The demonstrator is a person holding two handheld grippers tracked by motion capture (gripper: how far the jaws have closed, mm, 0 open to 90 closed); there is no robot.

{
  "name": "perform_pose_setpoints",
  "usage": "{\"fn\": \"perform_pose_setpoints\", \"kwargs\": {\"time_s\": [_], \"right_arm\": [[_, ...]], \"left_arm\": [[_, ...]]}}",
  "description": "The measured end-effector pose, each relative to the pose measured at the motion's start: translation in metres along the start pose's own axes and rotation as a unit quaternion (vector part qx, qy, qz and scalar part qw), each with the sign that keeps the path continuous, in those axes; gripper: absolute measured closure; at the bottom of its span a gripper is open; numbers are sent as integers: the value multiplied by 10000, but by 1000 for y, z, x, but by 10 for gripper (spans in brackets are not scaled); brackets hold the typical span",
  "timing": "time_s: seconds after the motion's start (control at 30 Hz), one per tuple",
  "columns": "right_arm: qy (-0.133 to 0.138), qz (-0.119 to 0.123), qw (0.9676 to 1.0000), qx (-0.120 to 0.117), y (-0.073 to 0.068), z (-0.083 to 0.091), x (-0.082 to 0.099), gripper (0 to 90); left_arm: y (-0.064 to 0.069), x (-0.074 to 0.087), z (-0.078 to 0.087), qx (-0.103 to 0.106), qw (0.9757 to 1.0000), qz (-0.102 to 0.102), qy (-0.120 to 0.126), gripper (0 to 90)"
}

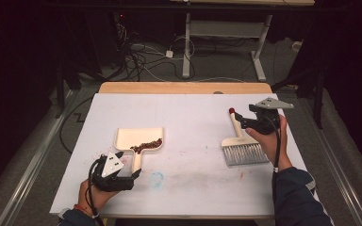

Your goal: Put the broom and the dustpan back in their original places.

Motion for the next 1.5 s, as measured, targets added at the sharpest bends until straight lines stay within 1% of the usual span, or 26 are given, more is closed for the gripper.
{"fn": "perform_pose_setpoints", "kwargs": {"time_s": [0.13,0.2,0.33,0.47,0.7,0.83,1.0,1.2,1.27,1.37,1.5], "right_arm": [[119,66,9999,-35,-7,9,-7,297],[149,158,9998,-43,-10,14,-8,281],[282,177,9994,-86,-16,26,-11,278],[355,232,9990,-150,-22,37,-11,282],[423,505,9975,-268,-35,51,-6,286],[457,602,9966,-329,-40,57,-1,287],[385,736,9960,-339,-43,64,11,286],[342,772,9958,-355,-43,72,25,286],[369,776,9955,-404,-44,74,29,286],[323,839,9953,-354,-44,76,36,285],[287,908,9947,-387,-45,79,46,283]], "left_arm": [[2,-1,-1,16,10000,-37,2,146],[2,-1,-1,5,10000,-61,23,146],[2,-3,0,-3,9999,-80,65,146],[2,-3,1,12,9999,-98,73,146],[2,-4,0,11,9999,-89,86,147],[2,-4,0,2,9999,-100,81,147],[2,-5,-2,22,9999,-104,88,148],[2,-6,-5,34,9999,-110,68,148],[2,-6,-5,30,9999,-117,61,148],[2,-6,-5,34,9999,-96,65,148],[2,-6,-5,37,9999,-109,63,148]]}}
Point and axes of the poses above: each handheld gripper's, and its own axes: z roughly backward along the jaws, x roughly out of its underside, y roughly to its right, the point moved 10 cm from there along -z, roughly forward along the jaws, and after that the axes turned 3 degrees about y, right-handed, at the moved point
